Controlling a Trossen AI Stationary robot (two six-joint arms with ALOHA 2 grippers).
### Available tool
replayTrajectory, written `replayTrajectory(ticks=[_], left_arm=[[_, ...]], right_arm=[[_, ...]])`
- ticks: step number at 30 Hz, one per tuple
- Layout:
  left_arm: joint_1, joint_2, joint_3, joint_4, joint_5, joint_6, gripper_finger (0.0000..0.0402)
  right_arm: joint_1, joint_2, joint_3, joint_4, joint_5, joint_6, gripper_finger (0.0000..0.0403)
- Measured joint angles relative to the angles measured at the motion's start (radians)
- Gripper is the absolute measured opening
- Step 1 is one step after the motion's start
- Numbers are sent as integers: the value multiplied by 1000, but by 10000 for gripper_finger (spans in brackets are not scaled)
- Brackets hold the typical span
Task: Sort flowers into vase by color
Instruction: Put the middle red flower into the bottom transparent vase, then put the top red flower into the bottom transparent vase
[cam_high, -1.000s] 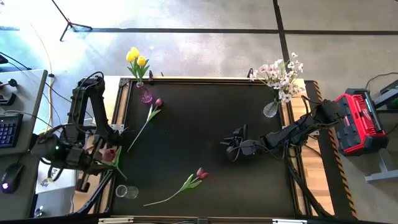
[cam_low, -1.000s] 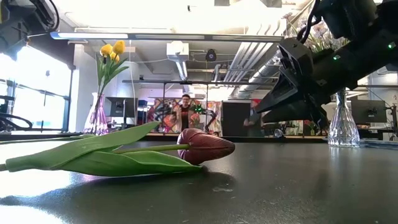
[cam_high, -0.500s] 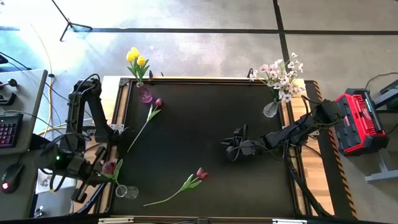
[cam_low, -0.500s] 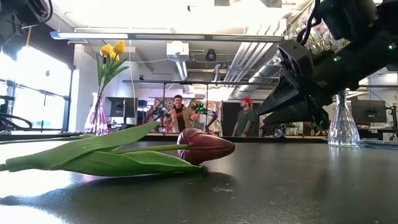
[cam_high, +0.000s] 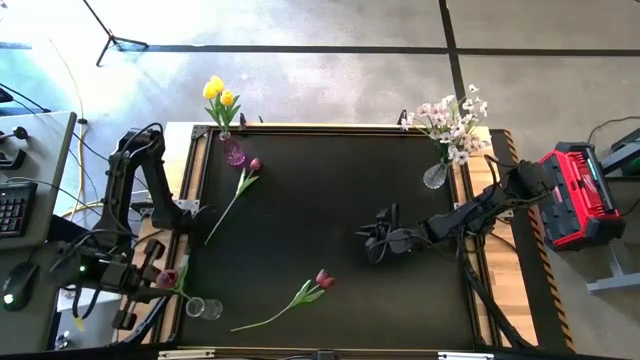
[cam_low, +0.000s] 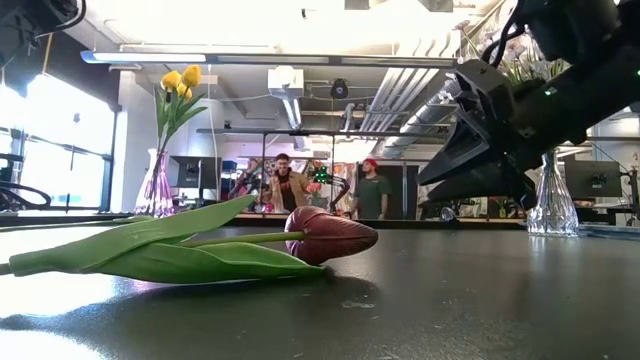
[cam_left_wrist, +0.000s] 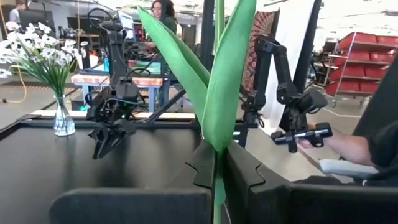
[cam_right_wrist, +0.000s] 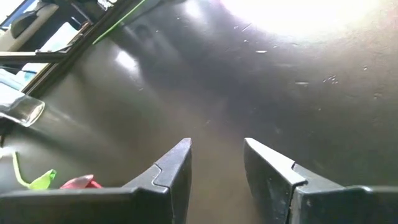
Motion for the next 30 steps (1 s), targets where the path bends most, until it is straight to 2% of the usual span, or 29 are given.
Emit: replayTrajectory(ticks=[4, 12, 21, 25, 30], left_arm=[[0, 0, 0, -74, 0, -73, 16], [0, 0, 0, -176, 0, -190, 87], [0, 0, 0, -175, 0, -163, 138], [15, -26, 0, -171, 2, -160, 144], [90, -87, 0, -176, 1, -101, 145]], right_arm=[[24, 0, 0, 0, 22, 12, 133], [60, 0, 0, -4, 50, 33, 133], [72, 0, 0, -4, 61, 43, 133], [72, 0, 0, -3, 74, 49, 133], [72, 0, 0, 20, 74, 49, 133]])
